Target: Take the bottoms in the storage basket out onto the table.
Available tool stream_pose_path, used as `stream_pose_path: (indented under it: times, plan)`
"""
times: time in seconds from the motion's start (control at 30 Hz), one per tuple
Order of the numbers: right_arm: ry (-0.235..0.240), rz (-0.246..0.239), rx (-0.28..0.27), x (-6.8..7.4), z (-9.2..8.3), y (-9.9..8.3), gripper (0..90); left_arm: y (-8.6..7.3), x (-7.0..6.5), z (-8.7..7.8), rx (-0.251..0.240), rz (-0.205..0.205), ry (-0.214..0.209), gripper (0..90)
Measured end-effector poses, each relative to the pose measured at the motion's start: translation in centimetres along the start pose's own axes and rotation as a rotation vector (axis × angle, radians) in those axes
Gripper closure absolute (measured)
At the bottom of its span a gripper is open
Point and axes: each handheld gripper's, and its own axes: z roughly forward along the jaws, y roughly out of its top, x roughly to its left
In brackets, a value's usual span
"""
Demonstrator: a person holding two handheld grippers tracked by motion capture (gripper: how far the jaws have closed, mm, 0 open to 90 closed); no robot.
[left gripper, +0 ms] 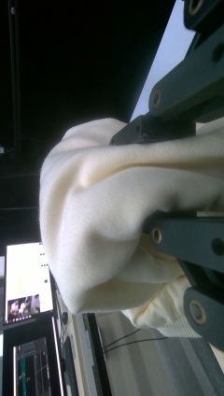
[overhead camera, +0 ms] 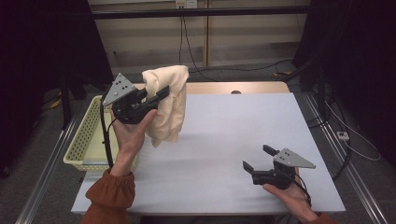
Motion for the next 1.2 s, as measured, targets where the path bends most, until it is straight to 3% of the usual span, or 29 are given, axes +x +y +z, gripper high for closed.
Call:
stream_pose_path:
  times: [0.23,0.6,1.2]
  plan:
    - [0.001,-0.001,0.000,0.0,0.0,0.0,3.9,-0.5,-0.7,0.7,0.008,-0.007,-0.008,70.0]
    - [0.004,0.000,0.000,0.0,0.0,0.0,3.9,-1.1,-1.9,1.8,0.016,-0.012,-0.054,69.9]
    - [0.003,0.001,-0.001,0.0,-0.1,0.0,3.9,-2.1,-3.6,3.7,0.075,-0.009,-0.105,69.8]
